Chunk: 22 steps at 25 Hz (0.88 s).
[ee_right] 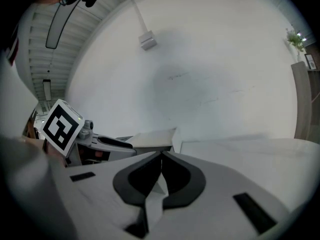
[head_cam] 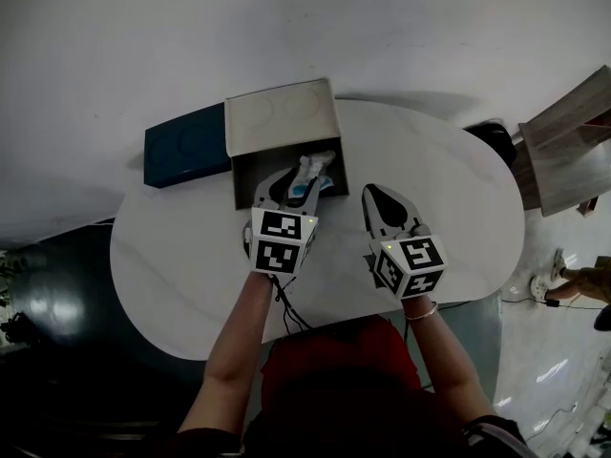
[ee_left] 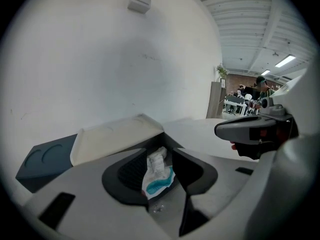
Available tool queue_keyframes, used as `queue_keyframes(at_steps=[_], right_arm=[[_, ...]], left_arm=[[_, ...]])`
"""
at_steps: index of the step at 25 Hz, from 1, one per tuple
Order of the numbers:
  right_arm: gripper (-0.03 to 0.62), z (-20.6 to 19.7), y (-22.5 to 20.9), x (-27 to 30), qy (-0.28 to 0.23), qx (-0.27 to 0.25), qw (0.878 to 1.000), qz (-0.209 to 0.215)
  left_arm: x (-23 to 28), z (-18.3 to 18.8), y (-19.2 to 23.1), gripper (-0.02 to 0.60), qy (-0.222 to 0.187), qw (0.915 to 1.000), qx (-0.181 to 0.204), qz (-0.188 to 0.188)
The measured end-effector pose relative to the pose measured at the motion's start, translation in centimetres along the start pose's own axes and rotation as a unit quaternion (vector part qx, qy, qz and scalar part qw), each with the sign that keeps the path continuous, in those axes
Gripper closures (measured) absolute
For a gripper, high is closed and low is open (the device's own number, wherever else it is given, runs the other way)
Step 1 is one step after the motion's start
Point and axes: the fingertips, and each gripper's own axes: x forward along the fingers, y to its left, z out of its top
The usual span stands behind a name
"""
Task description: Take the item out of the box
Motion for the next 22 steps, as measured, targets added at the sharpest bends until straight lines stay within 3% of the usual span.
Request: queue_keyframes(at_steps=[10,22], right_arm=[[0.579,-0.9,-1.1,2.1,0.021,0.012,1.000,0.013],[0.579,-1.3,-2.1,3.8,0.035,0.020,0.999,0.024]], left_arm=[[3.4,-1.0,-0.1,0.426,0.067,0.9972,0.032,-0.008],[5.9,-3.0,-0.1,0.426,0.134,0.9880,0.075,-0.016]])
